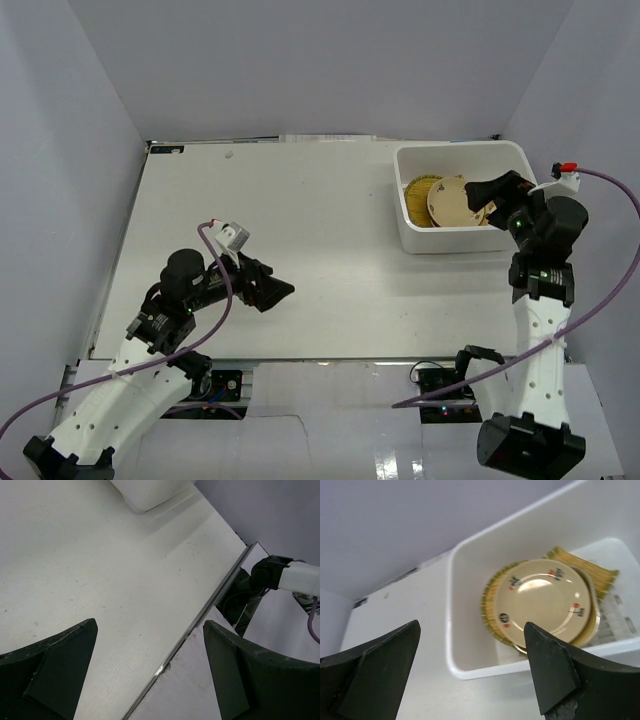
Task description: Place the plates into the plastic bin on the countertop
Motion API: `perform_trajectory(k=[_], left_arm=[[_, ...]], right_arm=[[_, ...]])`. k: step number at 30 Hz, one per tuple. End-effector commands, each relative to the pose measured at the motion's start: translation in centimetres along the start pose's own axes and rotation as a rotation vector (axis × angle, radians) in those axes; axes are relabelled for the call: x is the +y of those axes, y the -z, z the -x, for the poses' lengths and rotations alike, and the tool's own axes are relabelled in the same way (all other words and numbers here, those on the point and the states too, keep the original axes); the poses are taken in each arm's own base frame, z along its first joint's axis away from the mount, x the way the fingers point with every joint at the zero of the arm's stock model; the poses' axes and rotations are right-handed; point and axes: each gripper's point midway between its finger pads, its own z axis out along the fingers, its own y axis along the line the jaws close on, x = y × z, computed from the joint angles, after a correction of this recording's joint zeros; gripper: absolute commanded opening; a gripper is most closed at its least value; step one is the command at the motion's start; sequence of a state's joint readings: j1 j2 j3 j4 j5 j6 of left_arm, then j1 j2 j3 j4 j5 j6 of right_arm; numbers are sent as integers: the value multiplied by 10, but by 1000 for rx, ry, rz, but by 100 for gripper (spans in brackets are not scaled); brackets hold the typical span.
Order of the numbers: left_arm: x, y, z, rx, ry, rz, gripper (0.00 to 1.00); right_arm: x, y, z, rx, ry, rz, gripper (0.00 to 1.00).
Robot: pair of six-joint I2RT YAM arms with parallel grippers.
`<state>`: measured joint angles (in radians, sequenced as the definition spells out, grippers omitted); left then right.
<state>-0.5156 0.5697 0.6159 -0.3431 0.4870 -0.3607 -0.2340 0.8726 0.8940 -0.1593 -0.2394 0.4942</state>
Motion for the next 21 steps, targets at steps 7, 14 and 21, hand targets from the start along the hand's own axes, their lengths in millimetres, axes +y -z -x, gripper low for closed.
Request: perform_trajectory(k=[7, 14, 21], left_arm=[[-23, 17, 67, -154, -47, 18, 98], [-50, 74, 138, -426, -133, 88, 98], [-49, 123, 161, -599, -161, 205, 98]], right_arm=[[106, 99, -8, 18, 70, 456, 90], [154, 153, -5, 2, 115, 693, 90], [171, 175, 12, -92, 161, 758, 90]])
